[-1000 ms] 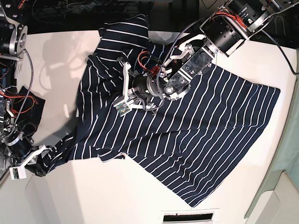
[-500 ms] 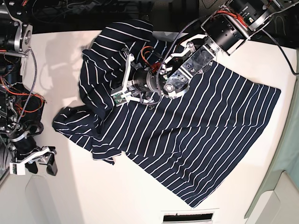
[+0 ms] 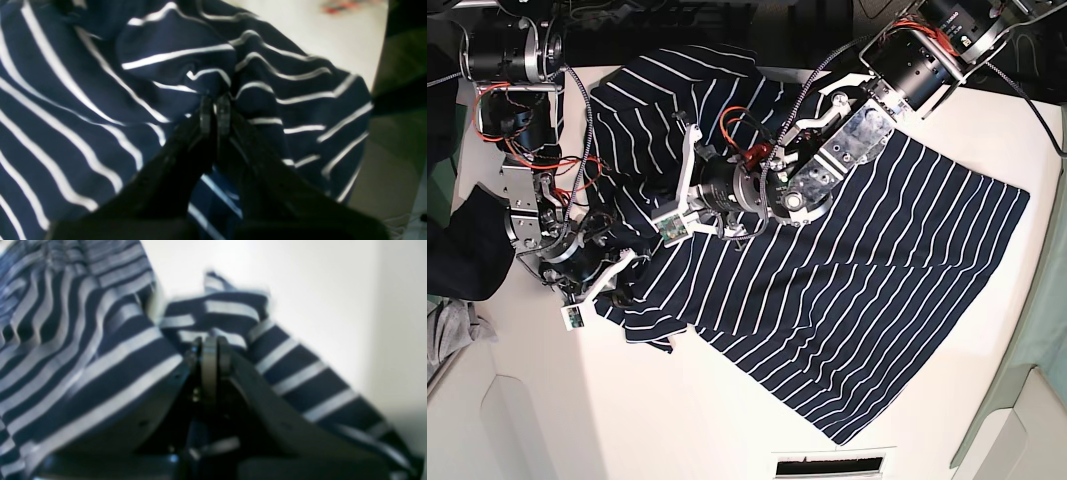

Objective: Layout the t-shirt on the table in an organized manner, then fold the t-shirt properly
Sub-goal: 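Lift the shirt fabric with the left gripper and fold it over, then lower the fabric with the left gripper and release it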

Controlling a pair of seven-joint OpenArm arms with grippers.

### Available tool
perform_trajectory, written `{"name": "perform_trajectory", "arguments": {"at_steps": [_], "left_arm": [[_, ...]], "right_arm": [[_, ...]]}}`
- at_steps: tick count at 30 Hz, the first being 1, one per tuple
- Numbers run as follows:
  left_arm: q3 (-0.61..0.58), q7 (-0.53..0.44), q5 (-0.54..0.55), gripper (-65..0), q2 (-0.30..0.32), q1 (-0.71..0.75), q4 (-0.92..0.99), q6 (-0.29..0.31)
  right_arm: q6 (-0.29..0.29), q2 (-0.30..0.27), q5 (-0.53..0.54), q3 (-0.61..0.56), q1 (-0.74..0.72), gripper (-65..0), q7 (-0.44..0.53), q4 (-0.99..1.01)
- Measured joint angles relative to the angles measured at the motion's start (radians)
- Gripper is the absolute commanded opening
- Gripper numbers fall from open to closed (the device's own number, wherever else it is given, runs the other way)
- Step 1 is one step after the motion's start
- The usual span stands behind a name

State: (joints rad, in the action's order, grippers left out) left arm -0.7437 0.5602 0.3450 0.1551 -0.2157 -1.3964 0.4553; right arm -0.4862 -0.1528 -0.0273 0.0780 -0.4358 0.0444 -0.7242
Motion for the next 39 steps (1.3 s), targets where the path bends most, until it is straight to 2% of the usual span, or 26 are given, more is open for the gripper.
{"name": "perform_trajectory", "arguments": {"at_steps": [5,8,11,13,16,18,21,23,27,29,31,32,37,39], "left_arm": [[0.188,0.002,0.000,-65.0,0.018,0.000,0.000,0.002],[0.309,0.019,0.011,-65.0,0.034,-0.001,0.000,-0.002],[0.380,0.035,0.102,-65.0,0.065,0.001,0.000,0.003],[0.393,0.038,0.164,-65.0,0.094,0.008,-0.001,0.043],[0.397,0.056,0.255,-65.0,0.124,0.036,-0.001,0.158],[0.398,0.098,0.328,-65.0,0.123,0.063,-0.001,0.224],[0.381,0.121,0.457,-65.0,0.094,0.106,-0.001,0.227],[0.353,0.120,0.499,-65.0,0.070,0.130,-0.001,0.227],[0.283,0.121,0.504,-41.1,0.016,0.153,-0.001,0.227],[0.263,0.122,0.504,-35.1,0.005,0.155,-0.001,0.227],[0.262,0.121,0.504,-34.9,-0.002,0.154,-0.001,0.227],[0.267,0.134,0.509,-34.9,-0.003,0.152,-0.001,0.227],[0.356,0.275,0.616,-34.9,0.003,0.155,-0.057,0.227],[0.406,0.272,0.656,-34.9,0.011,0.154,-0.107,0.227]], "right_arm": [[0.033,-0.033,-0.013,-0.003,0.025,-65.0,0.004,0.009],[0.086,-0.056,-0.015,-0.005,0.038,-65.0,0.008,0.009],[0.113,-0.084,-0.015,-0.005,0.040,-65.0,0.008,0.009],[0.113,-0.100,-0.016,-0.005,0.036,-65.0,0.006,0.009],[0.141,-0.111,-0.026,-0.005,0.018,-65.0,0.003,0.010],[0.167,-0.110,-0.038,-0.005,-0.002,-65.0,0.001,0.011],[0.173,-0.108,-0.044,-0.005,-0.042,-65.0,0.004,0.011],[0.173,-0.108,-0.039,-0.005,-0.067,-65.0,0.006,0.011],[0.173,-0.110,0.063,-0.005,-0.077,-65.0,0.008,0.011],[0.173,-0.104,0.110,-0.004,-0.070,-52.3,0.004,0.011],[0.173,-0.099,0.152,-0.004,-0.061,-38.0,0.000,0.011],[0.173,-0.099,0.179,-0.004,-0.057,-33.4,0.000,0.011],[0.159,-0.099,0.254,0.076,-0.007,-32.0,0.000,-0.029],[0.111,-0.098,0.300,0.127,0.028,-32.0,-0.007,-0.069]]}}
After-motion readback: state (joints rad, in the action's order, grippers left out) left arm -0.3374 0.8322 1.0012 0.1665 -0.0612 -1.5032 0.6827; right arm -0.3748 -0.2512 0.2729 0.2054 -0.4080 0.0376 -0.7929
